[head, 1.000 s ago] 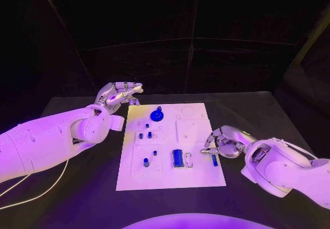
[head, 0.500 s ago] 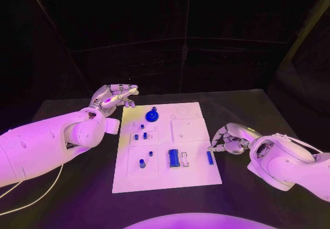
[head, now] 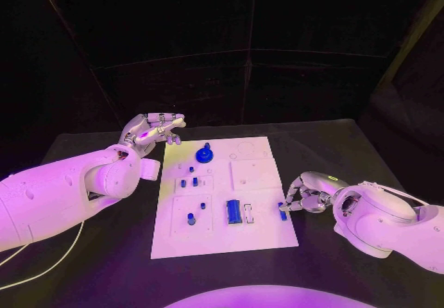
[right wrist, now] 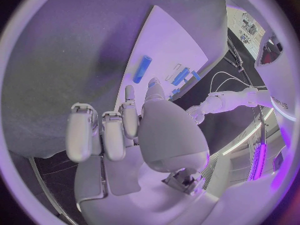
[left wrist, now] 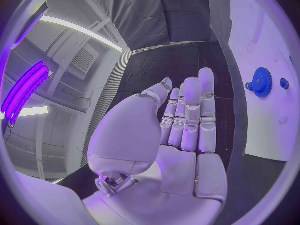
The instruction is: Assemble the parts on the task board
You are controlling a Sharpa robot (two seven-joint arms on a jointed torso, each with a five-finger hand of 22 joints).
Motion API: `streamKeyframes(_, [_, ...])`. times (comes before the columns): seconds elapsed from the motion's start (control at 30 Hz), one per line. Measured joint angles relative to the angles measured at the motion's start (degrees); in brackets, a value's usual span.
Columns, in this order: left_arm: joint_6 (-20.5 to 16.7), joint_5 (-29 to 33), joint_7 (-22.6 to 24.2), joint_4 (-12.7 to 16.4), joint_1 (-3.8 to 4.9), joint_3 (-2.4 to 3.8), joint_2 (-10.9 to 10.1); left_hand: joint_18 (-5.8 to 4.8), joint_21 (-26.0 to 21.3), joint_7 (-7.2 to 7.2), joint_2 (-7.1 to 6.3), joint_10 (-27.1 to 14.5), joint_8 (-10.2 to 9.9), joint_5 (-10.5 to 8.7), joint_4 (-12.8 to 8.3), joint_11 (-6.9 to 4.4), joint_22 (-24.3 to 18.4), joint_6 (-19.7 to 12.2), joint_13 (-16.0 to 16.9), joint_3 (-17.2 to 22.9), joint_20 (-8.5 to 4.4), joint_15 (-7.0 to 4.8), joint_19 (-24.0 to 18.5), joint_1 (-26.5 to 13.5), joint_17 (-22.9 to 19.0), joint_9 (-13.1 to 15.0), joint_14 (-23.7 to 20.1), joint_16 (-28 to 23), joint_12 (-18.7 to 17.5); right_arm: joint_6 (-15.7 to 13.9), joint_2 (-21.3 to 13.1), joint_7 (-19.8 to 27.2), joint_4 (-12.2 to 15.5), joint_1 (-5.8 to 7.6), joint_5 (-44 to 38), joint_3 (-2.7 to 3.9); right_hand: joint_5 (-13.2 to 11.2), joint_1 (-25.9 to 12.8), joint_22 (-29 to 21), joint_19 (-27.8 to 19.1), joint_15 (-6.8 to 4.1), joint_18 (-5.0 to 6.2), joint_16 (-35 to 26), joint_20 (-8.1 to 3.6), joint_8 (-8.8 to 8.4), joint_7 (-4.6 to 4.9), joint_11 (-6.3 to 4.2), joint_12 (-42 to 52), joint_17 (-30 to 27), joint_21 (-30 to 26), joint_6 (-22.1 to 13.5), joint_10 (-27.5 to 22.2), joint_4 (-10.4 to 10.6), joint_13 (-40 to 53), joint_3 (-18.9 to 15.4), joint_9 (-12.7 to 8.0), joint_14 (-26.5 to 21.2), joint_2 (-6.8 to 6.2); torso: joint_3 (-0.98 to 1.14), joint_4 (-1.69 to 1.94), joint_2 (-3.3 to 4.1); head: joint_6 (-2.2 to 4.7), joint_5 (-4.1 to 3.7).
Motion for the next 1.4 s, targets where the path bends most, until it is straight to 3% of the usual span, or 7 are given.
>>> streamKeyframes(0.43, [0.04, 0.00, 0.00, -0.03, 0.00, -0.01, -0.09, 0.00, -0.21, 0.00, 0.00, 0.00, 0.23, 0.00, 0.00, 0.00, -0.04, 0.00, 0.00, 0.00, 0.00, 0.00, 0.00, 0.00, 0.00, 0.00, 0.00, 0.00, 0.00, 2.34, 1.95, -0.80, -1.21, -0.79, -1.64, 0.00, 0.00, 0.00, 0.00, 0.00, 0.00, 0.00, 0.00, 0.00, -0.28, -0.02, 0.00, -0.18, -0.01, 0.00, 0.39, 0.00, -0.03, 0.00, 0.01, 0.24, 0.00, 0.00, 0.03, 0.00, -0.01, -0.01, 0.04])
streamKeyframes(0.77, [0.07, 0.00, 0.00, 0.00, 0.00, -0.01, -0.13, 0.00, -0.21, 0.00, 0.00, 0.00, 0.23, 0.00, 0.00, 0.00, -0.04, 0.00, 0.02, 0.00, 0.00, 0.00, 0.00, 0.00, 0.01, 0.00, 0.00, 0.00, 0.00, 2.54, 3.93, -0.90, -2.28, -1.08, -3.76, 0.28, 0.01, 3.42, 0.00, 0.00, 0.20, 0.00, 0.00, 0.00, -1.32, -0.28, -0.03, -0.40, -0.01, 0.00, 1.15, 0.03, -2.66, 1.43, 1.36, 0.67, -0.01, 0.42, 0.06, 0.02, -0.01, -0.18, 0.23])
streamKeyframes(0.97, [0.09, 0.00, 0.00, 0.00, 0.00, -0.01, -0.15, 0.00, -0.21, 0.00, 0.00, 0.00, 0.23, 0.00, 0.00, 0.00, -0.04, 0.00, 0.04, 0.00, 0.00, 0.00, 0.00, 0.00, 0.01, 0.00, 0.00, 0.00, 0.00, 2.91, 4.86, -0.99, -2.58, -1.19, -5.78, 0.40, -3.56, 5.68, 0.00, 0.00, 0.15, 0.00, -0.08, 0.00, -2.38, -0.28, -0.26, -0.73, -0.02, 0.00, 1.58, -0.18, -6.06, 2.29, 4.32, 0.68, 0.05, -0.81, 0.04, 0.02, -0.01, -0.18, 0.25])
streamKeyframes(1.23, [0.10, 0.00, 0.00, 0.04, 0.00, -0.02, -0.23, 0.00, -0.21, 0.00, 0.00, 0.00, 0.23, 0.00, 0.00, 0.00, -0.04, 0.00, 0.04, 0.00, 0.00, 0.00, 0.00, 0.00, 0.01, 0.00, 0.00, 0.00, 0.00, 5.05, 5.73, -1.51, -2.65, -1.22, -10.45, 0.60, -4.68, 6.15, 0.00, 0.00, 0.08, 0.00, -0.43, 0.00, -2.51, -0.07, -0.26, -1.33, -0.02, -0.22, 2.02, -0.17, -6.37, 2.30, 4.63, 1.01, 0.14, -1.28, 0.03, 0.02, -0.02, -0.17, 0.31])
streamKeyframes(1.27, [0.11, 0.00, 0.00, 0.05, 0.00, -0.02, -0.23, 0.00, -0.21, 0.00, 0.00, 0.00, 0.23, 0.00, 0.00, 0.00, -0.04, 0.00, 0.04, 0.00, 0.00, 0.00, 0.00, 0.00, 0.01, 0.00, 0.00, 0.00, 0.00, 5.36, 5.81, -1.58, -2.64, -1.22, -11.03, 0.62, -4.91, 6.13, -0.01, 0.00, 0.16, 0.00, -0.50, 0.00, -2.54, -0.04, -0.25, -1.41, -0.02, -0.28, 2.05, -0.18, -6.20, 2.31, 4.46, 2.77, 0.22, -1.25, 0.03, 0.02, -0.02, -0.20, 0.32])
streamKeyframes(1.37, [0.12, 0.00, -0.01, 0.04, 0.00, -0.02, -0.24, 0.01, -0.21, 0.00, 0.00, 0.00, 0.23, 0.00, 0.00, 0.00, -0.09, 0.00, 0.03, 0.00, 0.00, 0.00, 0.00, 0.00, 0.01, 0.00, 0.00, 0.00, 0.00, 5.90, 5.95, -1.70, -2.63, -1.20, -12.00, 0.66, -4.93, 5.57, -0.08, -0.05, 0.17, 0.00, -0.73, 0.04, -2.83, 0.15, -0.24, -2.03, -0.02, -0.50, 1.87, -0.19, -5.73, 3.13, 4.07, 3.05, 0.23, -0.70, 0.02, 0.03, -0.03, -0.26, 0.36])
streamKeyframes(1.4, [0.13, 0.00, -0.01, 0.04, 0.00, -0.02, -0.26, 0.00, -0.21, 0.00, 0.00, 0.00, 0.23, 0.00, 0.00, 0.00, -0.09, 0.00, 0.03, 0.00, 0.00, 0.00, 0.00, 0.00, 0.01, 0.00, 0.00, 0.00, 0.00, 6.09, 6.02, -1.73, -2.61, -1.20, -12.32, 0.66, -4.91, 5.38, -0.09, -0.21, 0.17, 0.01, -0.73, 0.21, -3.06, 0.41, -0.24, -2.06, -0.02, -0.50, 1.63, -0.19, -5.54, 3.37, 4.22, 5.55, 0.23, -0.51, 0.02, 0.04, -0.03, -0.30, 0.41])
